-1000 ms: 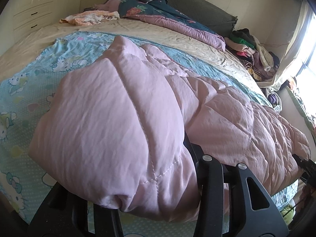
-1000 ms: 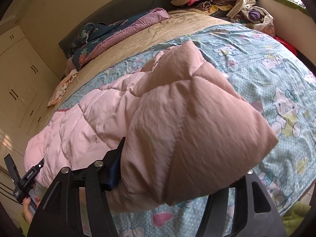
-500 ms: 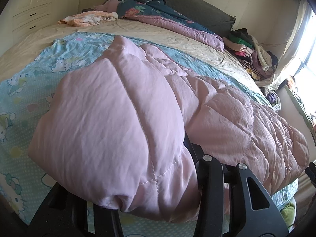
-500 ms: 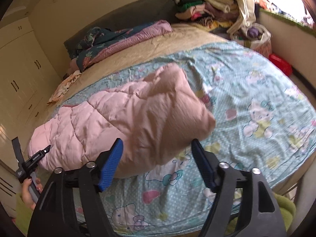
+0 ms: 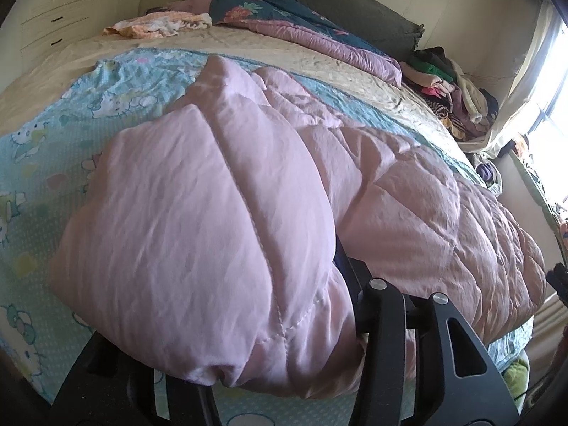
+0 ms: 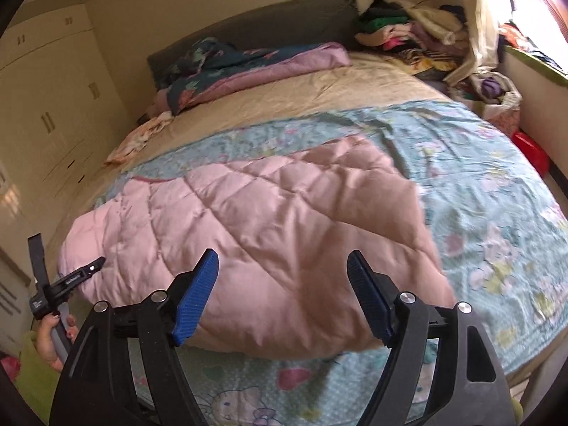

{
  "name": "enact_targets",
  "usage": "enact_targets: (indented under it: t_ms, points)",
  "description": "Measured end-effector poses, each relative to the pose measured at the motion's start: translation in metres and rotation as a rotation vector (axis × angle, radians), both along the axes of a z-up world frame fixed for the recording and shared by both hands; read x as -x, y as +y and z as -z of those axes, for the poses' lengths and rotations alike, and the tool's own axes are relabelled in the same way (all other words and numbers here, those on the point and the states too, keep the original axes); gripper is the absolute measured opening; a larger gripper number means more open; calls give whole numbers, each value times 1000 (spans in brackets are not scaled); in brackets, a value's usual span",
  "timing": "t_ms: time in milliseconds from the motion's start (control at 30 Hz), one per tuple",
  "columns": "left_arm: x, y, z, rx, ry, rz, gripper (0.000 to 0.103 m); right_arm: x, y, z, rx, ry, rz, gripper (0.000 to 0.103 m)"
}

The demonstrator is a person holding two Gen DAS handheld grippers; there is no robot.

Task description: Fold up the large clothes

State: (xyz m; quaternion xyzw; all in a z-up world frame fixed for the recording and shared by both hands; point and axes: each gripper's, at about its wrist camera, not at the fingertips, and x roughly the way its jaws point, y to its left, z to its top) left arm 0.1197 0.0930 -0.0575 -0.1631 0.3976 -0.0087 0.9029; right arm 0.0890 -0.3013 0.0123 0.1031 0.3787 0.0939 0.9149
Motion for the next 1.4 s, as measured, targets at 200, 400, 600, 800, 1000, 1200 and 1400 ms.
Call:
enact_targets:
  t_ms: [200,400,600,800,1000,1200,1400]
  points:
    - [0,1,2,-6,8,7,41,-30,17,13,-15,63,-55,74]
    - [1,1,2,-13,16,8,42,-55,38,24,35,117,-89,74]
    - [8,3,-2,-9,30,17,48,-63,41,28,33,115,-92,74]
    - [17,5,-9,-29,45,23,58,-57,32,21,16,85,-85,76]
    - [33,0,-24,-72,44,25,67,-43,28,12,27,49,-78,82]
    - [55,4,-48,-120,3,19,68,-24,25,1,51,3,-80,85]
    - [68,-8,-83,-206,-135,20,79,-25,27,21,84,64,-91,86]
